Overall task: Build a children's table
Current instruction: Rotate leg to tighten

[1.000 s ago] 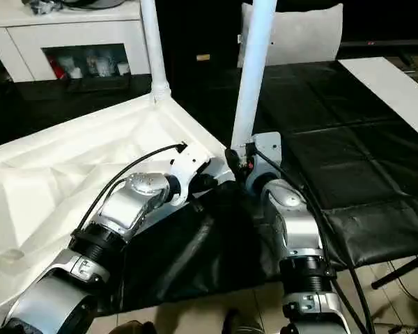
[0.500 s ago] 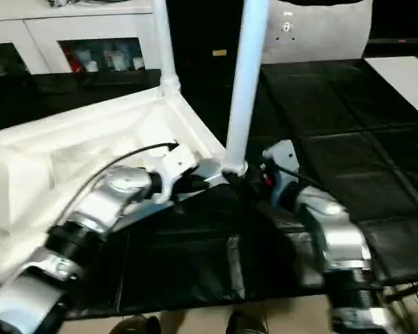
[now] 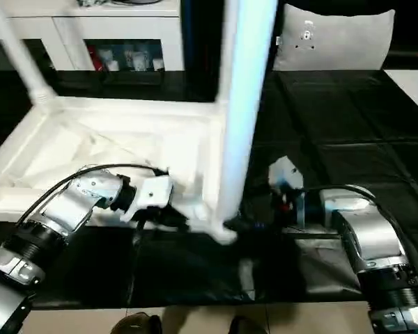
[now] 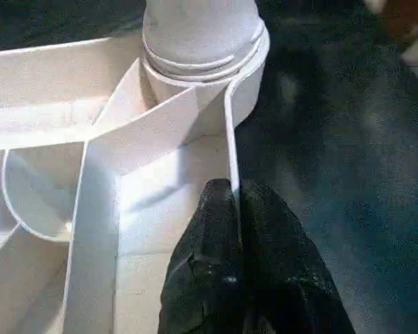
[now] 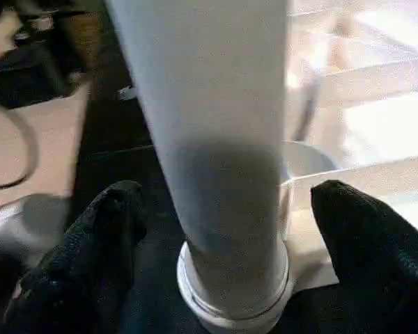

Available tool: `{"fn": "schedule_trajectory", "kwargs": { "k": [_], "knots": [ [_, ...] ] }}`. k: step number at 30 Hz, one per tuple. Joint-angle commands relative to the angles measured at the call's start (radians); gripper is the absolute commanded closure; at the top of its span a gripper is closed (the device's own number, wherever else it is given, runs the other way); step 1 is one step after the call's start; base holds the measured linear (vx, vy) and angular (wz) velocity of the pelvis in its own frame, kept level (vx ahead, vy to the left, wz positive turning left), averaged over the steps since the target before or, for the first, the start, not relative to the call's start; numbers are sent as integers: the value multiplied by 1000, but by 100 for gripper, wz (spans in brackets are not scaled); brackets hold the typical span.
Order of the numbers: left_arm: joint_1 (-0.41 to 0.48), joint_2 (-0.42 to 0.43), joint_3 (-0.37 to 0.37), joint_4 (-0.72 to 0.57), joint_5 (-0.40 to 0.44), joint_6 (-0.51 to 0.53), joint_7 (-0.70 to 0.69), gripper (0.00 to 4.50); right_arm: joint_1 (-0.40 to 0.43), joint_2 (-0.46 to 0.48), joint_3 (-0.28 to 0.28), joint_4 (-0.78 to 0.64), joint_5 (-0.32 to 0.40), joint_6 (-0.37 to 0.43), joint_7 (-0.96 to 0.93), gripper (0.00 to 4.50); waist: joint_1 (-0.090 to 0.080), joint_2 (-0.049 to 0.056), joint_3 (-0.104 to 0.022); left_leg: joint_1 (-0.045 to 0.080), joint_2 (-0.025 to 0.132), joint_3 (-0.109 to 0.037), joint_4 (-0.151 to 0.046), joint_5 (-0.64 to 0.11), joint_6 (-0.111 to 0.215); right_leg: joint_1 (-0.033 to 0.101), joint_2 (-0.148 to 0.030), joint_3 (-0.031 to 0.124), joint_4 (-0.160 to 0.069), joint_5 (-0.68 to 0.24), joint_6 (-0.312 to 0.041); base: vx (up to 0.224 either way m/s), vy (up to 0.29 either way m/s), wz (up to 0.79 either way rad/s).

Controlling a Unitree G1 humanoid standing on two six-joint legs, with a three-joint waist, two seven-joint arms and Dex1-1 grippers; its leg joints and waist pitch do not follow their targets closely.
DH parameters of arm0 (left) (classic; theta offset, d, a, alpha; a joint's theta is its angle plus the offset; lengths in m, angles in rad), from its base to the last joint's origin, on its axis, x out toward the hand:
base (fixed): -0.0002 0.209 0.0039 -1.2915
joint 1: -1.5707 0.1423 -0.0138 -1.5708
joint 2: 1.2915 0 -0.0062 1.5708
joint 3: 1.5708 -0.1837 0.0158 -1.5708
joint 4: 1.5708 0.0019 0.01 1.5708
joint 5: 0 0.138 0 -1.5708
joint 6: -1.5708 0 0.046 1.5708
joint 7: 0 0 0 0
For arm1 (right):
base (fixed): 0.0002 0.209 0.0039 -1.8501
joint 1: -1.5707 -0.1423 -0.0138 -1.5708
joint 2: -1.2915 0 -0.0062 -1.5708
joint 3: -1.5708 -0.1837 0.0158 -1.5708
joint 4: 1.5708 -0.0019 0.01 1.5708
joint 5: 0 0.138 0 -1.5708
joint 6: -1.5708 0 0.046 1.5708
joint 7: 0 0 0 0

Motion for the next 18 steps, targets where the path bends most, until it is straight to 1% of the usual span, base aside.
{"fn": "schedule_trajectory", "kwargs": {
  "k": [1, 4, 5, 7, 10, 12, 14, 15, 16, 17, 18],
  "knots": [
    [-7, -1, -33, -49, -3, -33, -64, 450, 0, -12, 19, -27, 14, 18, 42, 79, -3, -17, -84, 22, 48, -13, -82, -315, 47, 51, -50, 50, -62, -461, -176, 0, 0, 0],
    [-7, -1, -35, -61, -7, -35, -87, 450, -3, -12, 39, -28, 12, 28, 64, 110, -2, -19, -83, 24, 48, -13, -81, -319, 39, 51, -52, 49, -67, -485, -169, 0, 0, 0],
    [-9, -2, -35, -61, -9, -39, -94, 450, -6, -12, 47, -26, 11, 32, 74, 118, -2, -20, -83, 23, 47, -13, -81, -318, 38, 51, -53, 50, -67, -493, -165, 0, 0, 0],
    [-10, -2, -35, -60, -10, -44, -97, 450, -7, -14, 53, -26, 12, 36, 81, 124, -2, -19, -83, 21, 47, -15, -81, -313, 37, 52, -52, 49, -68, -501, -159, 0, 0, 0],
    [-11, -1, -37, -59, -12, -48, -98, 450, -8, -17, 58, -26, 16, 40, 85, 162, -2, -21, -84, 22, 46, -14, -81, -310, 37, 51, -52, 48, -69, -507, -154, 0, 0, 0],
    [-12, 0, -38, -58, -13, -51, -98, 450, -9, -19, 62, -27, 18, 45, 90, 170, 0, -20, -85, 22, 46, -13, -80, -300, 38, 51, -51, 49, -68, -495, -156, 0, 0, 0],
    [-13, -1, -36, -52, -14, -52, -98, 450, -10, -19, 64, -28, 20, 49, 96, 198, 0, -20, -86, 21, 47, -14, -80, -294, 40, 53, -51, 49, -66, -482, -160, 0, 0, 0],
    [-11, -3, -31, -50, -16, -44, -91, 450, -6, -17, 65, -35, 24, 56, 98, 203, 1, -17, -84, 20, 47, -14, -80, -293, 40, 52, -50, 49, -64, -472, -164, 0, 0, 0],
    [-9, -4, -29, -49, -17, -41, -88, 450, -4, -17, 65, -37, 26, 59, 98, 203, 0, -19, -84, 20, 46, -13, -80, -294, 40, 53, -49, 49, -65, -471, -164, 0, 0, 0],
    [-8, -5, -26, -49, -19, -37, -85, 450, -1, -17, 66, -41, 29, 64, 98, 203, 2, -18, -84, 22, 46, -13, -80, -296, 40, 52, -50, 49, -66, -476, -165, 0, 0, 0],
    [-4, -9, -18, -50, -26, -20, -74, 450, 6, -13, 66, -46, 30, 67, 93, 215, 2, -17, -83, 21, 46, -13, -81, -296, 39, 52, -49, 50, -65, -472, -166, 0, 0, 0]
  ]
}}
